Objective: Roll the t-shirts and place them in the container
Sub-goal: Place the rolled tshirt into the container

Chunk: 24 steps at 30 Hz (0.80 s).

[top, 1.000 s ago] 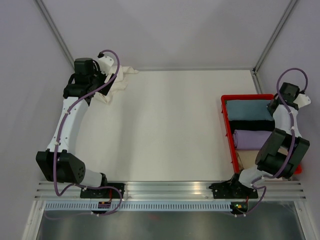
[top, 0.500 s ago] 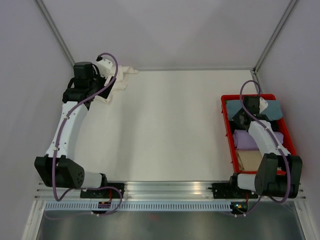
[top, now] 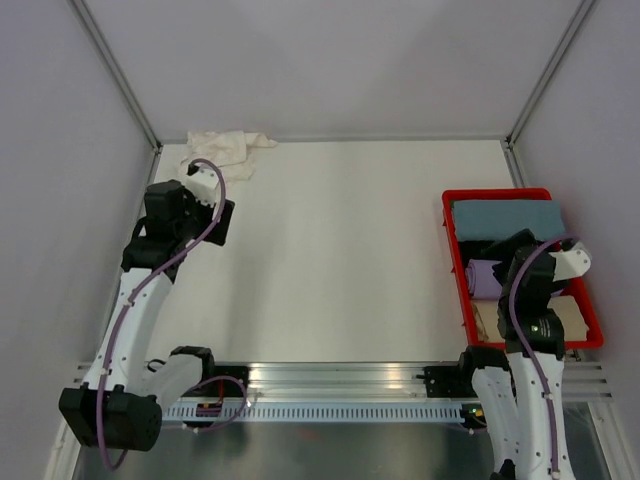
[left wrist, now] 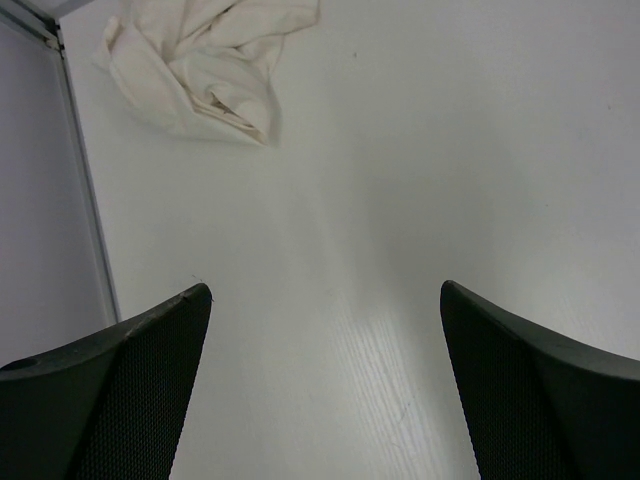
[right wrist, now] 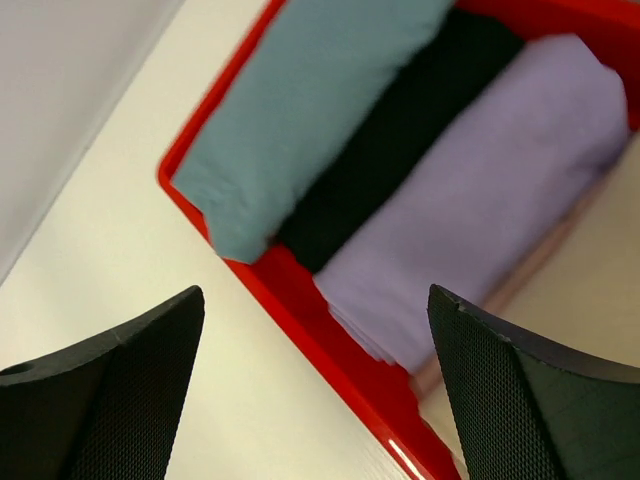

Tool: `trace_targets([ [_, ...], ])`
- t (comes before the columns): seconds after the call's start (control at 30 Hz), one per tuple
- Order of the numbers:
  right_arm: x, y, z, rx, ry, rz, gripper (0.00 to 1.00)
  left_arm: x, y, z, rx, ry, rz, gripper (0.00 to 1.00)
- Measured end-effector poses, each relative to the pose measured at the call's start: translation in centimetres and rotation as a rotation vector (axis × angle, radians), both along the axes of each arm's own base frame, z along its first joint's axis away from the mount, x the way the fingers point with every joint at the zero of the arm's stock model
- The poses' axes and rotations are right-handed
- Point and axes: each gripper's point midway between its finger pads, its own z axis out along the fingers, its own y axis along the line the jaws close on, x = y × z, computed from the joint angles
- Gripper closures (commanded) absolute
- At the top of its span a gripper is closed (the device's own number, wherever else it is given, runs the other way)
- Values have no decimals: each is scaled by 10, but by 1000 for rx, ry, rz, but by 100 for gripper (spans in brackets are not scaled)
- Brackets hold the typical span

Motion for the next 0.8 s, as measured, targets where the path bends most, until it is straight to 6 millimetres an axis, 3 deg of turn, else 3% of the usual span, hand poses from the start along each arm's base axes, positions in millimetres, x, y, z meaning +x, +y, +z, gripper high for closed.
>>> trace_targets([
  [0.13, -31, -1, -32, 68, 45, -78, 2, -14, -5, -22, -47, 20, 0, 0],
  [0.23, -45, -4, -37, 90, 50, -131, 2, -20, -6, -30, -62, 13, 4, 0],
  [0.47, -56, -7, -51, 117, 118, -189, 2, -21, -2, -37, -52, -2, 27, 0],
  [0.8, -65, -11, -62, 136, 185, -254, 2, -15, 0, -31, -49, -36, 38, 0],
])
